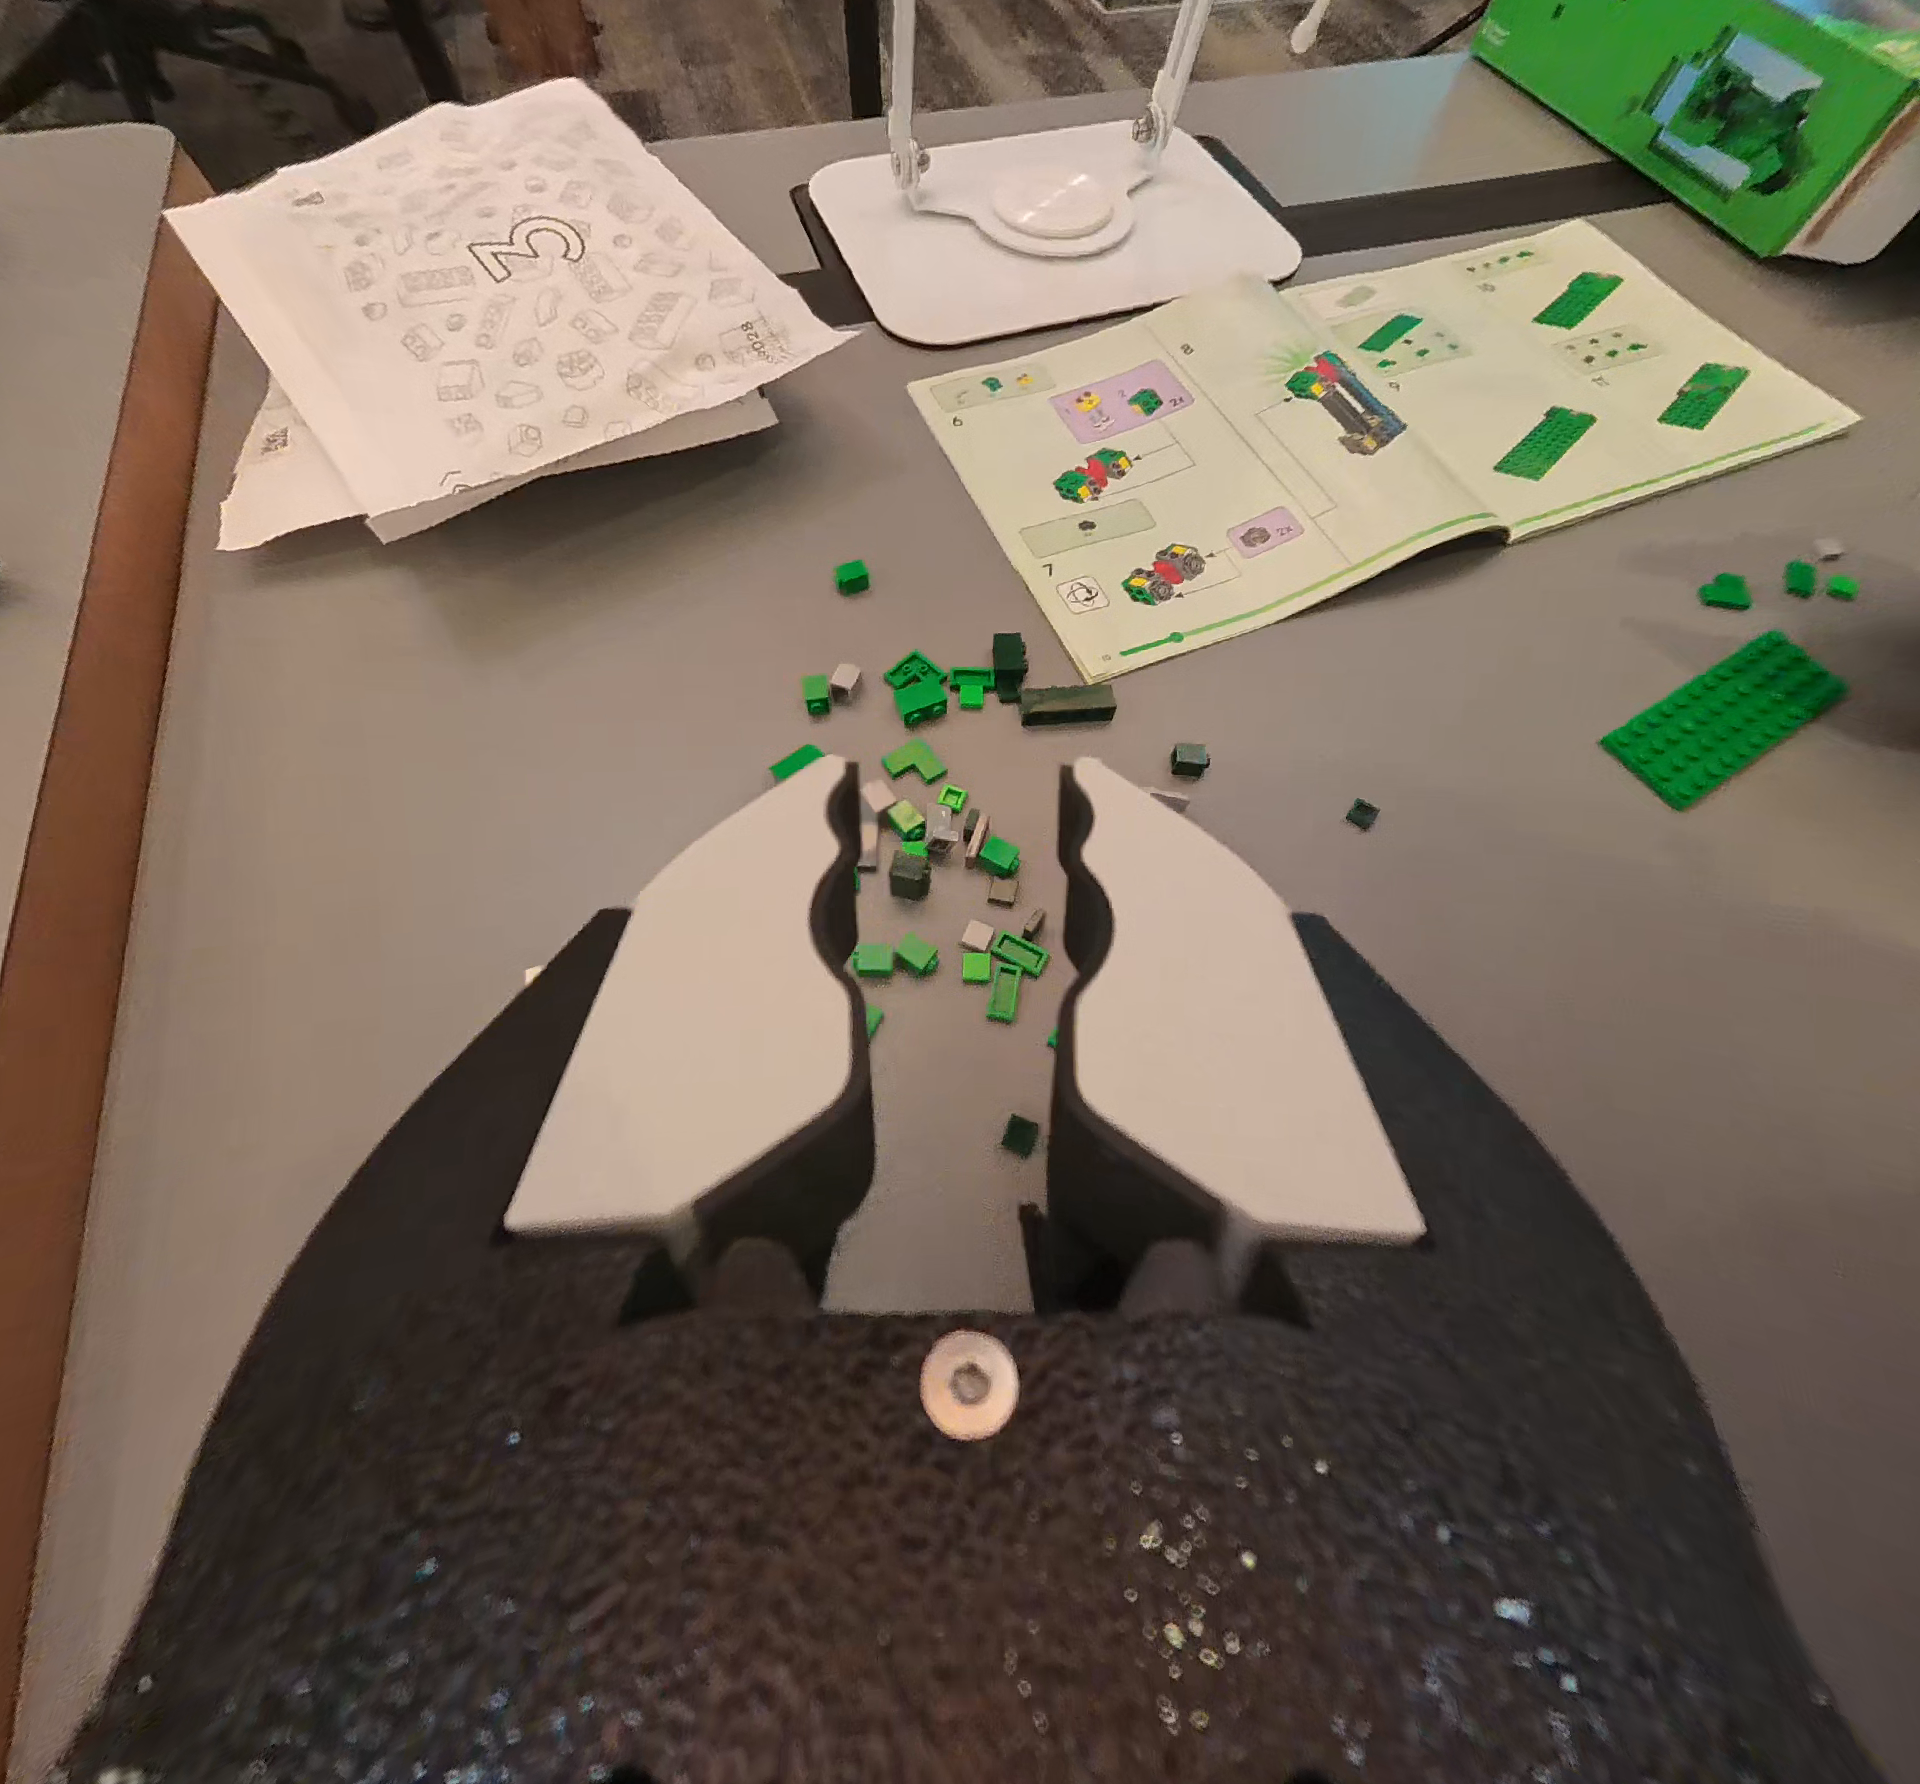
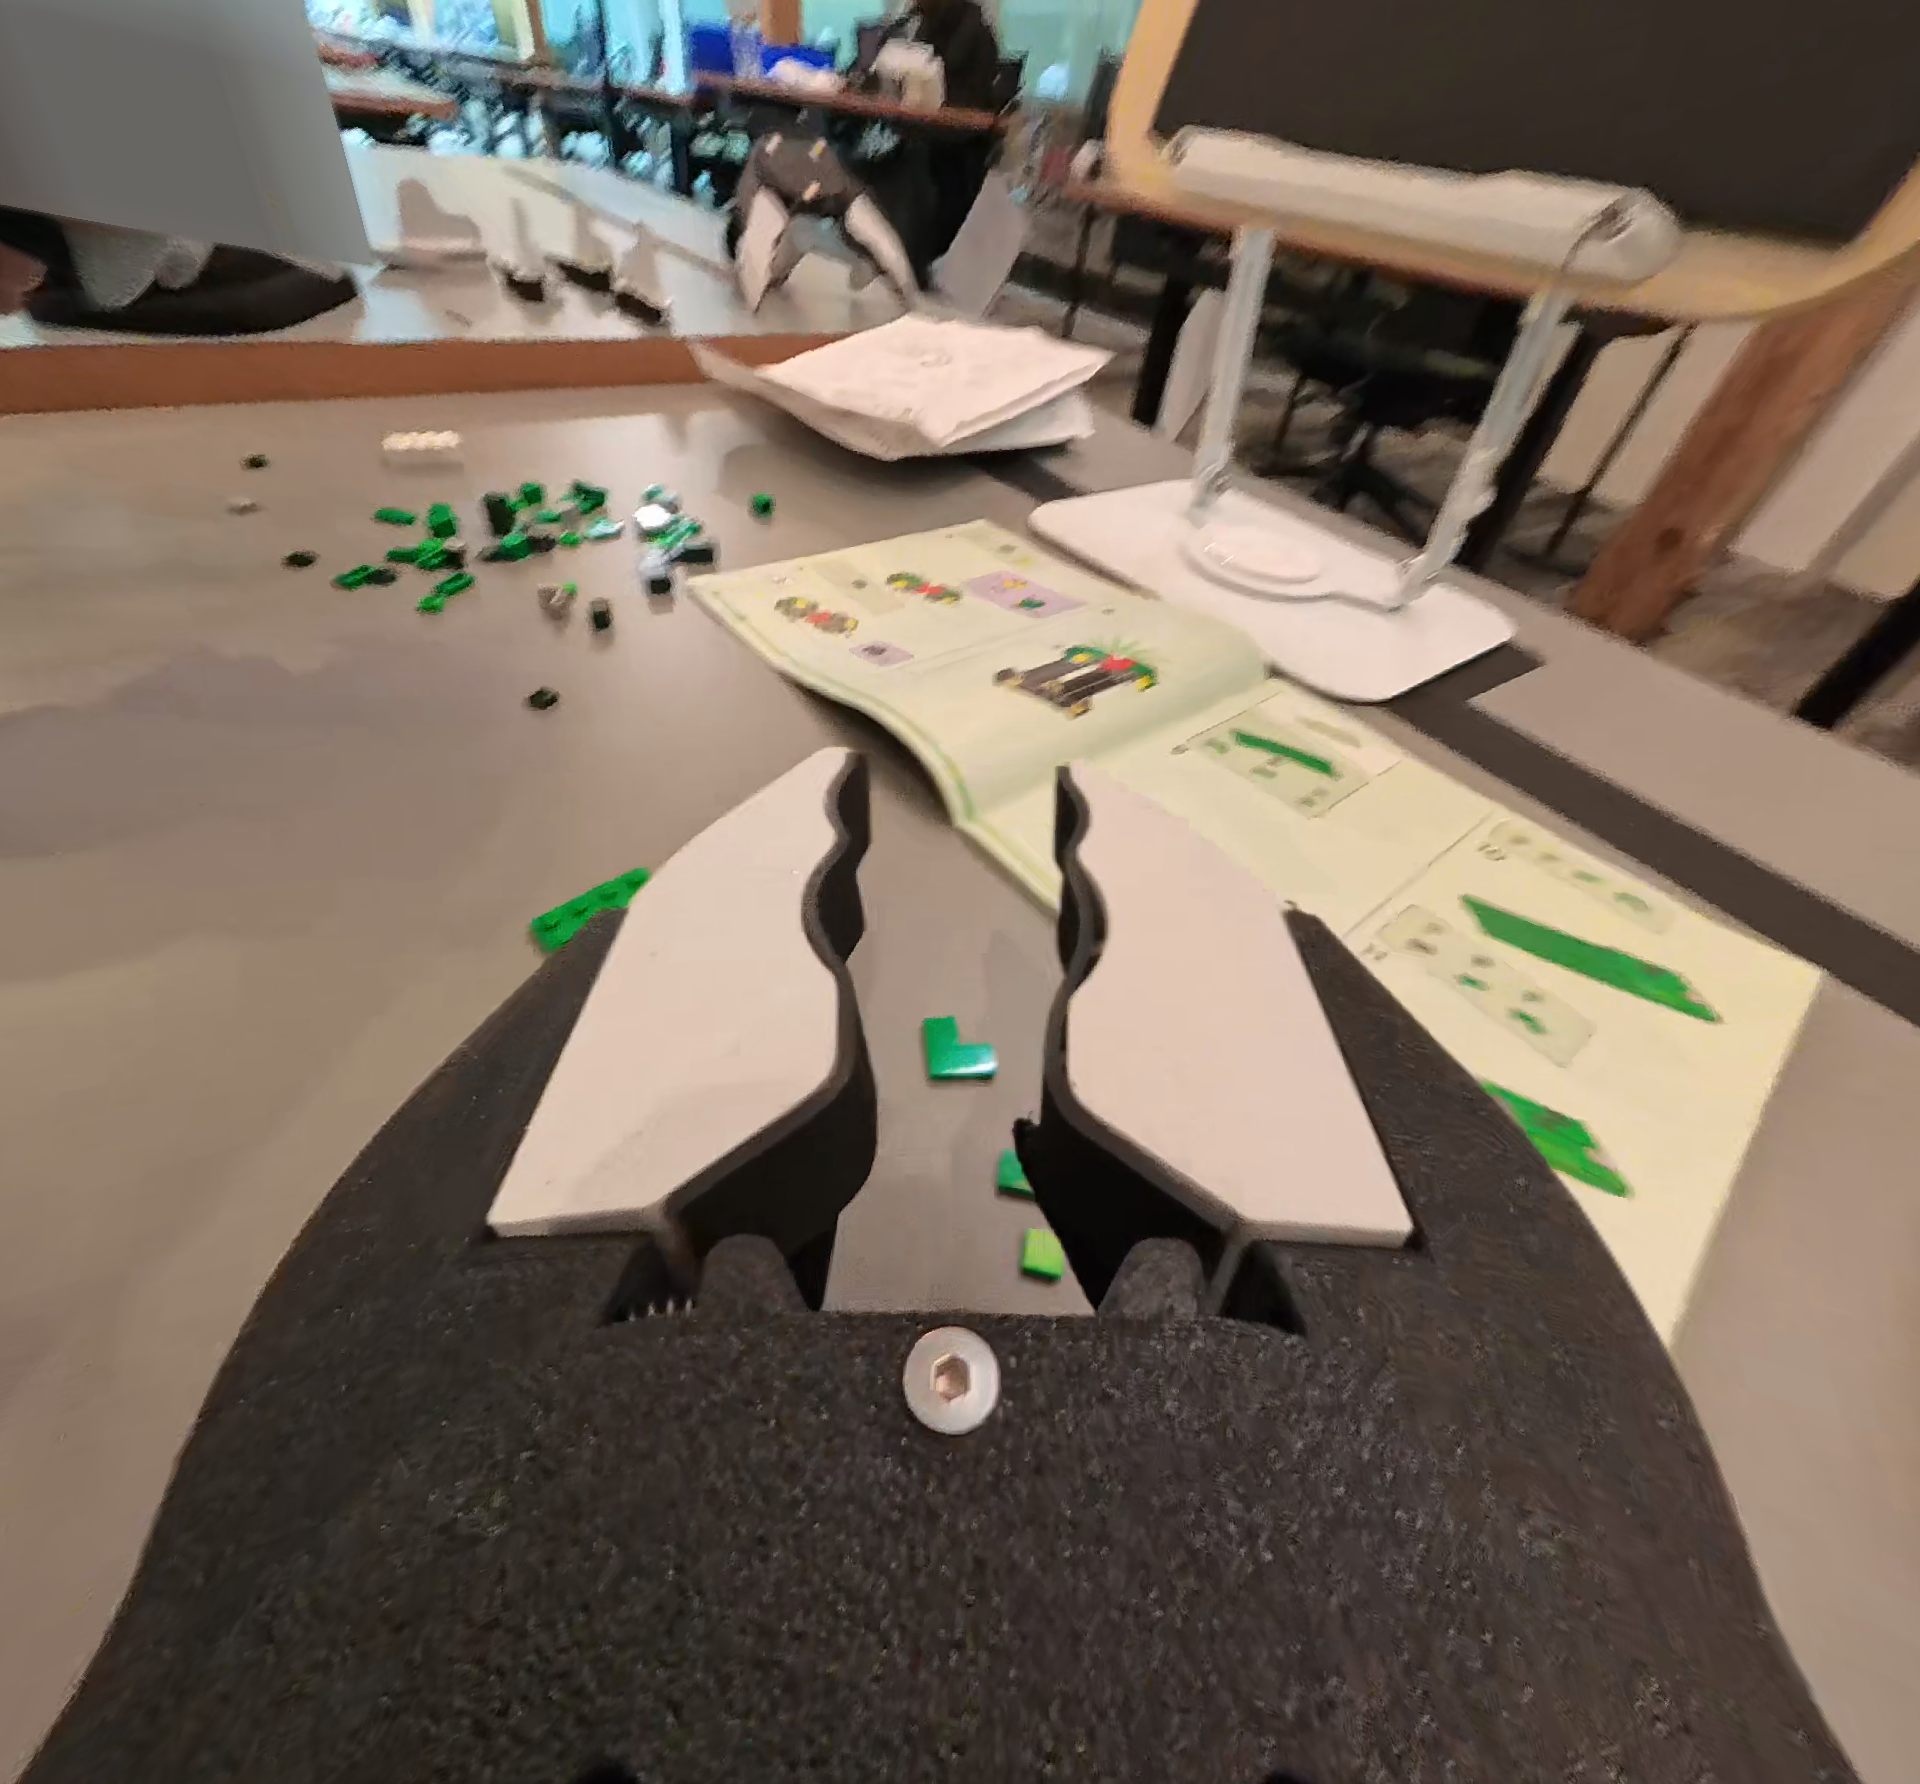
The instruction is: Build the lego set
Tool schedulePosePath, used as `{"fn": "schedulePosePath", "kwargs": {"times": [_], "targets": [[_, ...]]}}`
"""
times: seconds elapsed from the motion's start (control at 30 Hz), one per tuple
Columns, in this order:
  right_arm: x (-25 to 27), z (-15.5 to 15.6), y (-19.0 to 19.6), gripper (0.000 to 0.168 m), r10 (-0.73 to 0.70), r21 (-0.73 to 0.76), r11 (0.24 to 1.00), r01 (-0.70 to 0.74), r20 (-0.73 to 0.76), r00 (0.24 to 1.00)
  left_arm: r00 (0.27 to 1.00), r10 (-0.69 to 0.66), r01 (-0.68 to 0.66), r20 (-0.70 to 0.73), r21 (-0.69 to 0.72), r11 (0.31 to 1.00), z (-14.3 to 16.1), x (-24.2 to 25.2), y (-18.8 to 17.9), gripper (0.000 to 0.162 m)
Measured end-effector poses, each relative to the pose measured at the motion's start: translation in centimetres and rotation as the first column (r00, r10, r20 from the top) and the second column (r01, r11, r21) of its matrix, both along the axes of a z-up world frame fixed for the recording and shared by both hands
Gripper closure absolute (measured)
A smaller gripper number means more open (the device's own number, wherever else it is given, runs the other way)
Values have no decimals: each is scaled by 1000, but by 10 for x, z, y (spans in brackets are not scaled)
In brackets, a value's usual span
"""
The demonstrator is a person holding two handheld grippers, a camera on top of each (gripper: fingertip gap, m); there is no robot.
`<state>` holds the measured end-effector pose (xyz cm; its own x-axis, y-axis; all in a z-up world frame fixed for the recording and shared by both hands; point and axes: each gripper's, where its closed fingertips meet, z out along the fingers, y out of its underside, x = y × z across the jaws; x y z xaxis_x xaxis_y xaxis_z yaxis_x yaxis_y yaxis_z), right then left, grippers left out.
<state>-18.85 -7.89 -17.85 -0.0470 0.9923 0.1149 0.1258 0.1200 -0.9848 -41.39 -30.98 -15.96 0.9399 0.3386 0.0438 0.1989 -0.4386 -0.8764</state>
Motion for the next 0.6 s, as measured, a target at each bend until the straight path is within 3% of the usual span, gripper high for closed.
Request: {"fn": "schedulePosePath", "kwargs": {"times": [0.2, 0.33, 0.5, 0.6], "targets": [[3, 7, 5, 129, -62, 89, 994, 69, -75, 995, 996, 51, -48, 71, -34, 998, -22, -12, -8, 114], [4, 8, 5, 130, -62, 88, 994, 70, -82, 995, 982, 32, -10, 184, -121, 993, -44, -4, -14, 117], [6, 9, 7, 132, -68, 66, 995, 75, -95, 993, 990, 26, 12, 142, -262, 965, -64, -1, -27, 124], [6, 9, 8, 133, -72, 57, 995, 78, -96, 993, 975, -65, 128, 211, -303, 944, -74, 16, -30, 132]]}}
